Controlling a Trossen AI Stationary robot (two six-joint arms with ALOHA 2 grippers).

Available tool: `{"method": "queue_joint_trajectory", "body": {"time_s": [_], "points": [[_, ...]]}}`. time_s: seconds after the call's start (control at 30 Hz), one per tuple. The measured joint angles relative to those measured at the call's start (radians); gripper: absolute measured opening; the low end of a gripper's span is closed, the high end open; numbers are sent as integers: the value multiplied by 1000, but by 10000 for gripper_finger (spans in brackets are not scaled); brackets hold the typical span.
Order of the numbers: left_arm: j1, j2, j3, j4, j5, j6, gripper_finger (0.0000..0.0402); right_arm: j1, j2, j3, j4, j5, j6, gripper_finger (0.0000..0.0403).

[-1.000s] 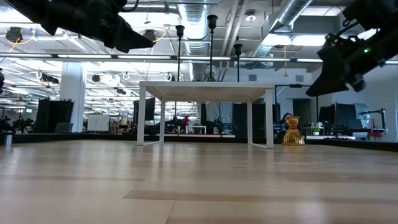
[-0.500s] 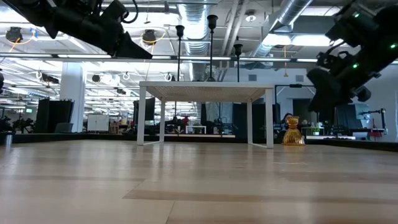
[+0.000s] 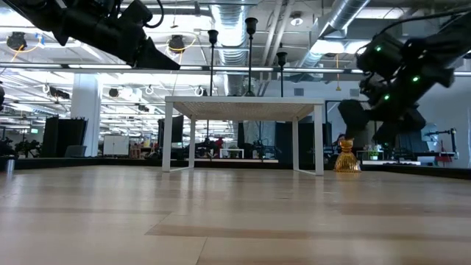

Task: Pick & Place candle stick holders
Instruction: Put the top yellow glass candle holder on the shelf

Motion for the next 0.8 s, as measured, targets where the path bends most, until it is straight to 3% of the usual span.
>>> {"method": "queue_joint_trajectory", "body": {"time_s": [0.17, 0.4, 0.8], "points": [[0, 0, 0, -1, 0, 0, 5, -128, 83, 0, 143, -138, -54, 374], [0, 0, 0, -5, 0, -4, 8, -247, 161, 0, 340, -212, -131, 366], [0, 0, 1, -5, 0, -4, 6, -346, 283, 50, 398, -320, -187, 361]]}}
